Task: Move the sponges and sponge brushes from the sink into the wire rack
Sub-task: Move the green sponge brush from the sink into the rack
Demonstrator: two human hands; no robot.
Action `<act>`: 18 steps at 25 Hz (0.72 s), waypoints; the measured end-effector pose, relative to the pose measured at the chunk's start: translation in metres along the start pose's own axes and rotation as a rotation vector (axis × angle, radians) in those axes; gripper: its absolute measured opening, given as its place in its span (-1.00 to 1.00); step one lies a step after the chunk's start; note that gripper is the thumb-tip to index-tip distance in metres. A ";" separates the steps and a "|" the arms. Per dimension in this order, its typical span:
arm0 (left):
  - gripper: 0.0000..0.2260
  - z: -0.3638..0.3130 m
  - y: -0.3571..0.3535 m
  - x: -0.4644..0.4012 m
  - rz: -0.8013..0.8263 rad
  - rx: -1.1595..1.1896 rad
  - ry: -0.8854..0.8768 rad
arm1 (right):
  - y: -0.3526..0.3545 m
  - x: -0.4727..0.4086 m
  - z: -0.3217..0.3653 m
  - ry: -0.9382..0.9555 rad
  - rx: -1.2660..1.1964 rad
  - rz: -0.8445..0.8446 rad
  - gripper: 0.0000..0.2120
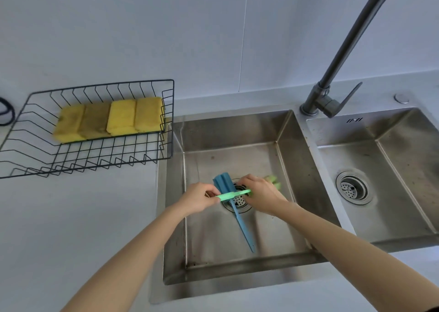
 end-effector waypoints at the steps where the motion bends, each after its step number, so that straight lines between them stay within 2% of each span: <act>1: -0.79 -0.006 0.007 0.000 -0.023 -0.013 -0.020 | 0.003 -0.001 0.011 0.016 -0.029 -0.004 -0.63; 6: -0.78 -0.030 0.041 0.006 -0.123 -0.042 -0.092 | 0.027 0.001 0.040 -0.017 -0.134 -0.106 -0.76; 13: -0.79 -0.054 0.087 0.017 -0.226 -0.007 -0.188 | 0.056 0.006 0.043 -0.086 -0.201 -0.145 -0.79; 18: -0.69 -0.045 0.090 0.028 -0.194 0.042 -0.159 | 0.092 0.003 0.029 -0.243 -0.483 -0.285 -0.80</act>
Point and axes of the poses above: each hand's wrist, its own x-axis away from the middle knuckle, its own y-axis out of the back of the hand, z = x × y, the point moved 10 cm from there along -x, towards the middle knuckle, and after that the axes turned 14 degrees about -z, right-handed, at the moved point
